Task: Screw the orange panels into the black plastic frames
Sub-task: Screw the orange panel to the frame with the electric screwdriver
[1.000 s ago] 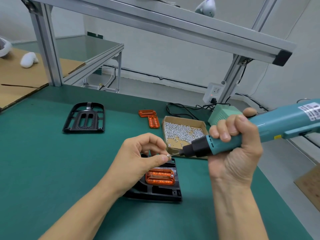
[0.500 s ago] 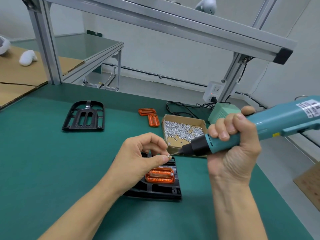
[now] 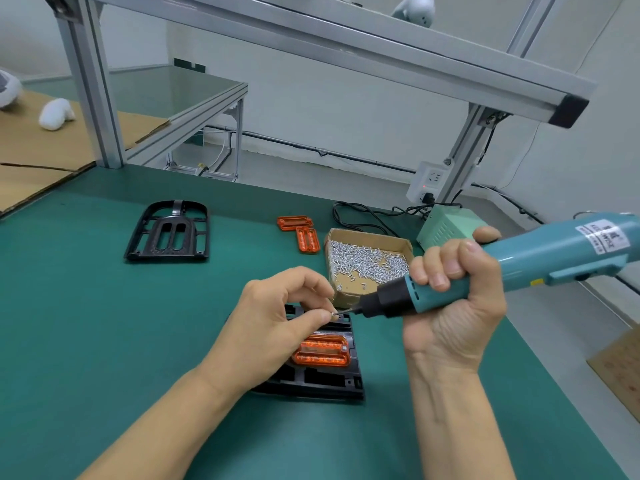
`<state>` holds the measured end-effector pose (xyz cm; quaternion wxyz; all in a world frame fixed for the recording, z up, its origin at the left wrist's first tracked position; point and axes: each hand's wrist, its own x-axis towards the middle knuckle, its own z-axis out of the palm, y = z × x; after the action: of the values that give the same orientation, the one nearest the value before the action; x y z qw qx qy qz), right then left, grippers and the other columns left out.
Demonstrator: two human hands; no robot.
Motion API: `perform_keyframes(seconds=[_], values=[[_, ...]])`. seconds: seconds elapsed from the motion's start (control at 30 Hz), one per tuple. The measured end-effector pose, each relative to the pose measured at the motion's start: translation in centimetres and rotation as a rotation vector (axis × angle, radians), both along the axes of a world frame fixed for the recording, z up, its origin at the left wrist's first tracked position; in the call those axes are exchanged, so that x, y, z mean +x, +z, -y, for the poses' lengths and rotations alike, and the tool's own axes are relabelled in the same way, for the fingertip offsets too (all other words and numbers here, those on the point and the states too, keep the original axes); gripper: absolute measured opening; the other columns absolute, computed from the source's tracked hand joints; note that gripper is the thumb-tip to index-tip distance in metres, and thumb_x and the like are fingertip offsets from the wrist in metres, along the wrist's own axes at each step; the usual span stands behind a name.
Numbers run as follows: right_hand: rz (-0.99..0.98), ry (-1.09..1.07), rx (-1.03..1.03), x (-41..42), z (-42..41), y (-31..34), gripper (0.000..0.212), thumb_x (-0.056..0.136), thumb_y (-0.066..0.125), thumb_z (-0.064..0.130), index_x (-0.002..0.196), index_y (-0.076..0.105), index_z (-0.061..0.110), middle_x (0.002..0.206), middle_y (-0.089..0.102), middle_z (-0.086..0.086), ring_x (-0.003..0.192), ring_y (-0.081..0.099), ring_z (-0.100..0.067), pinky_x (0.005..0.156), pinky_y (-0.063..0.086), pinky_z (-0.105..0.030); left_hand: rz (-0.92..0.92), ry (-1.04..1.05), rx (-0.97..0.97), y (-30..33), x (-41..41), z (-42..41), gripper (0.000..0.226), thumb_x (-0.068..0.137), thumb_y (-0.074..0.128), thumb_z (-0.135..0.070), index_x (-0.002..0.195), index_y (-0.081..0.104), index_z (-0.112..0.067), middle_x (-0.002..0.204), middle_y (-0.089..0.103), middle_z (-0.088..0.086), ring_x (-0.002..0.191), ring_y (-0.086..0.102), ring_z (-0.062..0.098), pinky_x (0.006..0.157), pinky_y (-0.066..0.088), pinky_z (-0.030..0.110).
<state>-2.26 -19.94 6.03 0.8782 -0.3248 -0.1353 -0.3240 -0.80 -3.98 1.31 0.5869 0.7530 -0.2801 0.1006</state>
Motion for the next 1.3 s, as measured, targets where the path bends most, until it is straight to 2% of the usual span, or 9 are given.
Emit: perform_keyframes(seconds=[0.2, 0.27, 0.4, 0.77, 0.9, 1.0, 1.1, 1.2, 1.3], values=[[-0.003, -0.035, -0.020, 0.4, -0.4, -0.4, 0.018, 0.080, 0.043, 0.004, 0.090, 0.048, 0.018, 0.050, 0.037, 0.008, 0.039, 0.035, -0.005, 0.042, 0.036, -0.018, -0.080, 0.017, -0.009, -0.7, 0.2, 0.0, 0.025, 0.078, 0.073, -0.004, 0.082, 0.063, -0.027, 0.075, 0.072, -0.011, 0.075, 0.067, 0.007, 0.080, 0.047, 0.015], [-0.012, -0.041, -0.027, 0.5, -0.5, -0.6, 0.018, 0.079, 0.043, 0.004, 0.090, 0.047, 0.018, 0.050, 0.037, 0.008, 0.038, 0.035, -0.005, 0.042, 0.036, -0.018, -0.109, 0.018, -0.008, -0.8, 0.3, 0.1, 0.024, 0.078, 0.073, -0.004, 0.082, 0.063, -0.026, 0.075, 0.072, -0.010, 0.075, 0.067, 0.005, 0.079, 0.047, 0.015], [-0.008, -0.046, -0.030, 0.8, -0.3, -0.6, 0.019, 0.078, 0.043, 0.003, 0.089, 0.047, 0.018, 0.049, 0.037, 0.008, 0.038, 0.036, -0.006, 0.043, 0.036, -0.018, -0.162, 0.026, -0.037, -0.9, 0.4, 0.4, 0.019, 0.079, 0.072, -0.005, 0.082, 0.064, -0.022, 0.075, 0.073, -0.006, 0.077, 0.069, 0.010, 0.082, 0.051, 0.024], [-0.040, -0.029, -0.053, 1.3, -0.7, -0.9, 0.020, 0.078, 0.044, 0.003, 0.089, 0.048, 0.018, 0.050, 0.038, 0.008, 0.039, 0.036, -0.006, 0.044, 0.036, -0.018, -0.076, 0.062, 0.038, -1.0, 0.6, 0.0, 0.024, 0.080, 0.070, -0.004, 0.081, 0.063, -0.027, 0.077, 0.071, -0.013, 0.077, 0.066, 0.006, 0.078, 0.043, 0.008], [-0.053, -0.004, -0.047, 1.7, -0.6, -0.5, 0.019, 0.078, 0.045, 0.003, 0.088, 0.048, 0.018, 0.050, 0.038, 0.008, 0.039, 0.036, -0.007, 0.044, 0.037, -0.019, -0.118, 0.035, 0.074, -0.6, 1.1, -0.8, 0.027, 0.080, 0.070, -0.008, 0.089, 0.065, -0.032, 0.091, 0.071, -0.018, 0.096, 0.062, 0.000, 0.090, 0.042, 0.016], [-0.070, 0.041, -0.081, 2.0, -0.6, -0.6, 0.019, 0.078, 0.045, 0.002, 0.089, 0.048, 0.018, 0.051, 0.038, 0.008, 0.039, 0.037, -0.007, 0.043, 0.037, -0.020, -0.163, 0.162, 0.112, -0.4, 2.1, -2.4, 0.035, 0.083, 0.064, -0.011, 0.103, 0.066, -0.040, 0.114, 0.062, -0.020, 0.107, 0.052, -0.005, 0.094, 0.033, 0.009], [-0.117, 0.097, -0.159, 2.4, -1.3, -1.1, 0.022, 0.077, 0.046, 0.001, 0.090, 0.049, 0.018, 0.051, 0.038, 0.007, 0.039, 0.036, -0.007, 0.044, 0.036, -0.019, -0.227, 0.277, 0.268, -0.5, 2.6, -3.1, 0.038, 0.088, 0.058, -0.013, 0.112, 0.062, -0.043, 0.123, 0.051, -0.016, 0.124, 0.041, 0.009, 0.111, 0.026, 0.031], [-0.164, 0.144, -0.252, 2.8, -2.4, -1.8, 0.022, 0.076, 0.048, -0.001, 0.089, 0.051, 0.017, 0.050, 0.039, 0.006, 0.039, 0.036, -0.009, 0.044, 0.036, -0.020, -0.226, 0.264, 0.436, -1.0, 2.6, -2.7, 0.034, 0.091, 0.057, -0.018, 0.119, 0.062, -0.037, 0.120, 0.054, -0.014, 0.118, 0.038, 0.008, 0.108, 0.020, 0.029], [-0.194, 0.185, -0.331, 3.0, -3.2, -2.3, 0.022, 0.075, 0.052, 0.000, 0.087, 0.053, 0.018, 0.051, 0.038, 0.004, 0.038, 0.034, -0.011, 0.044, 0.035, -0.021, -0.252, 0.249, 0.497, -1.5, 2.8, -2.5, 0.032, 0.090, 0.060, -0.025, 0.119, 0.063, -0.036, 0.128, 0.057, -0.012, 0.126, 0.040, 0.009, 0.111, 0.022, 0.032]])
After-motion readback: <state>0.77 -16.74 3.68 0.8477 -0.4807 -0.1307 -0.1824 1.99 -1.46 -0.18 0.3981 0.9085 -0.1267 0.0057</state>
